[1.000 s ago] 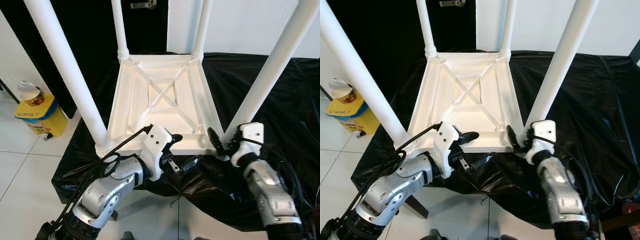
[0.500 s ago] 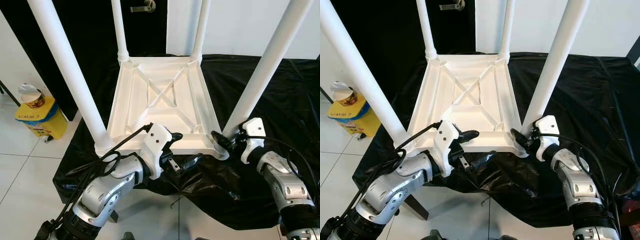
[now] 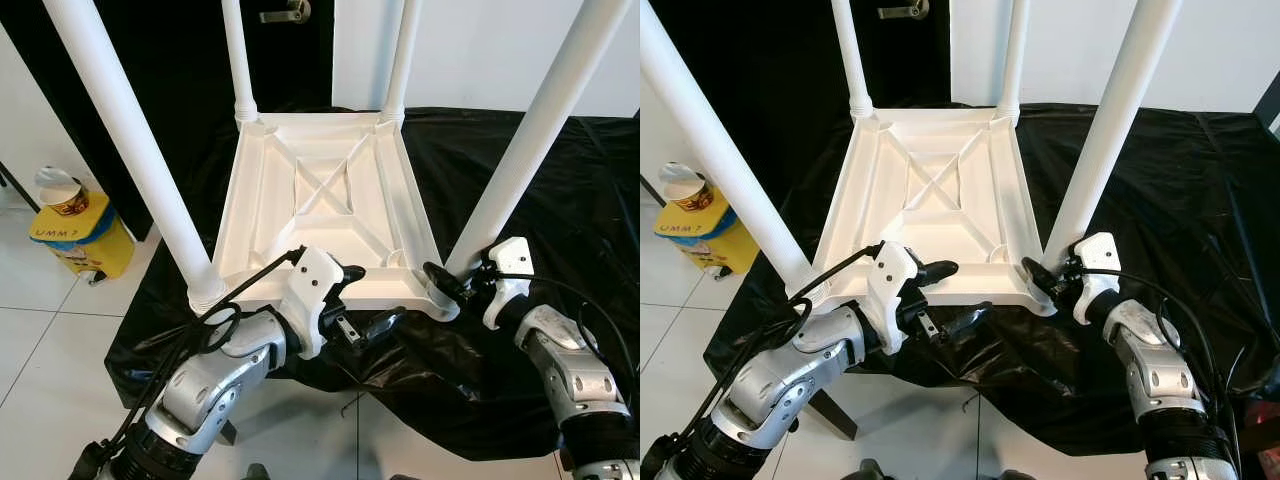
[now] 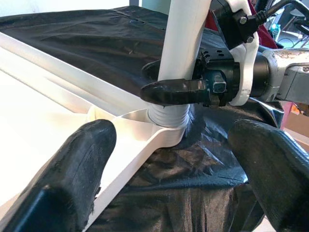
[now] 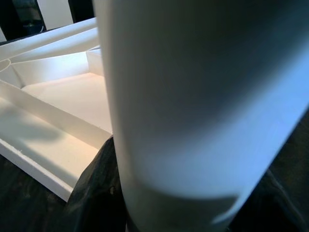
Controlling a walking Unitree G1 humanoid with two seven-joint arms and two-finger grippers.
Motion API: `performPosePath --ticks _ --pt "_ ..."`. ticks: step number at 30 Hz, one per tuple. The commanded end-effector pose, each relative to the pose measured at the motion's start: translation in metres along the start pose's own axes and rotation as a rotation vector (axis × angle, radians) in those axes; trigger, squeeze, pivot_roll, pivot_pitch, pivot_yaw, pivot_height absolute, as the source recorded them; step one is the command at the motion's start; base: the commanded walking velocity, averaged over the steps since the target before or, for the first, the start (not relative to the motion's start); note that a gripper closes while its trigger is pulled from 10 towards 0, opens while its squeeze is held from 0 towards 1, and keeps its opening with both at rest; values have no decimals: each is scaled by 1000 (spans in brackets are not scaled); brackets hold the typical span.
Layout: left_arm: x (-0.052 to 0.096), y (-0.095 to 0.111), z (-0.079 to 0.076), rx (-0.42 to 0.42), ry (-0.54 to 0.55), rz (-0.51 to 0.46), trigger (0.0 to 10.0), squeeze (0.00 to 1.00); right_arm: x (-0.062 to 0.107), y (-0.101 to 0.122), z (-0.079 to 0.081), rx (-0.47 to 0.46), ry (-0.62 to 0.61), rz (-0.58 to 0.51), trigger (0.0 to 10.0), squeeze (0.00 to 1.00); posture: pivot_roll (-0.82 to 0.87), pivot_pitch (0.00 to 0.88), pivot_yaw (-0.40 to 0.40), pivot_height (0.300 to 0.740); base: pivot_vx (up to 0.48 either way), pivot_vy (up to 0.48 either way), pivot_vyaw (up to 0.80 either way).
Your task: Building children table
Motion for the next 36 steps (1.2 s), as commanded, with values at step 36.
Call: performPosePath --ticks 36 --pt "-2 -4 -11 5 -94 9 10000 0 -2 -21 51 -245 -616 -101 10000 0 46 68 2 740 0 0 0"
Point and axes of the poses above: a point about 5 cm out from each wrist's last joint towards the gripper, its own x axis pointing back from the gripper into the wrist, its own y axis along the axis of the wrist's last joint, z = x × y, the point moved 3 cm from there along -x, pointing out of the wrist towards the gripper, and after that the axes turned 10 degrees about -x, right-handed, at the moved point
